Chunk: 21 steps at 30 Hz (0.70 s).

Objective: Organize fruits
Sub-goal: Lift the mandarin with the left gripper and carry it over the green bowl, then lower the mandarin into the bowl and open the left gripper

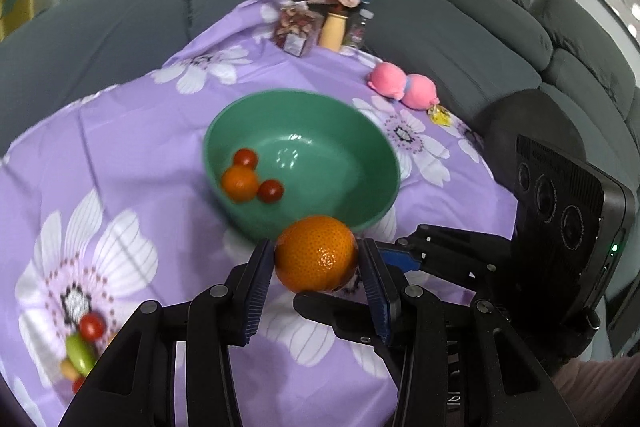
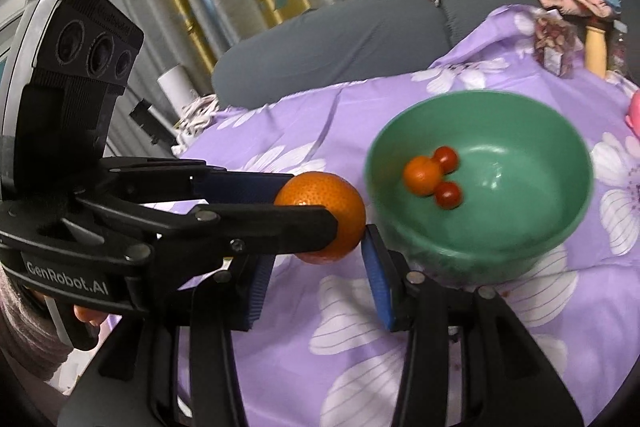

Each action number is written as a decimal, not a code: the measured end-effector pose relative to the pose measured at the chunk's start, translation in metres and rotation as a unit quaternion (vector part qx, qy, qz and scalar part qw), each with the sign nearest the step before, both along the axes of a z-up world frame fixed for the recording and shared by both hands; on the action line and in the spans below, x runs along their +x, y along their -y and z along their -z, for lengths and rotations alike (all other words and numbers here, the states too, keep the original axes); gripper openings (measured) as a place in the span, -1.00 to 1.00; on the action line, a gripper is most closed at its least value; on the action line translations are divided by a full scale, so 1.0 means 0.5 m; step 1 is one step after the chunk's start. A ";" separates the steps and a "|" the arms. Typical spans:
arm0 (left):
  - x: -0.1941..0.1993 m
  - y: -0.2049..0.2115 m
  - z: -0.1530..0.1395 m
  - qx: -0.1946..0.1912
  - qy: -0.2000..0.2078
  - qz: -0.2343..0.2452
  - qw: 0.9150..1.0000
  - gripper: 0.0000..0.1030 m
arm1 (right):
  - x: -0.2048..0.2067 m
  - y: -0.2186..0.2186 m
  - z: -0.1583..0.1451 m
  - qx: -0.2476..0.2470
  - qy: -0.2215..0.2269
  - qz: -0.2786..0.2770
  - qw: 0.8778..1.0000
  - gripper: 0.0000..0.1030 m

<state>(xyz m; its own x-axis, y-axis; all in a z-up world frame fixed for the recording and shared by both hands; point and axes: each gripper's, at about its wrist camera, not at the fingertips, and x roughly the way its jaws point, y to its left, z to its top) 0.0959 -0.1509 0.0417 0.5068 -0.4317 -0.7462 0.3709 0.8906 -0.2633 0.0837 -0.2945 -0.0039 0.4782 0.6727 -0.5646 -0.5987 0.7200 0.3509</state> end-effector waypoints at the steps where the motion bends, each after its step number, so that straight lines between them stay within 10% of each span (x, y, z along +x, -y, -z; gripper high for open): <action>1: 0.009 0.008 -0.002 0.000 0.002 0.004 1.000 -0.15 | 0.007 0.007 -0.002 0.002 0.003 0.006 1.000 -0.14; 21: 0.112 0.032 0.051 -0.027 -0.026 0.018 0.999 -0.15 | 0.102 0.037 0.037 -0.017 -0.020 0.040 0.999 -0.13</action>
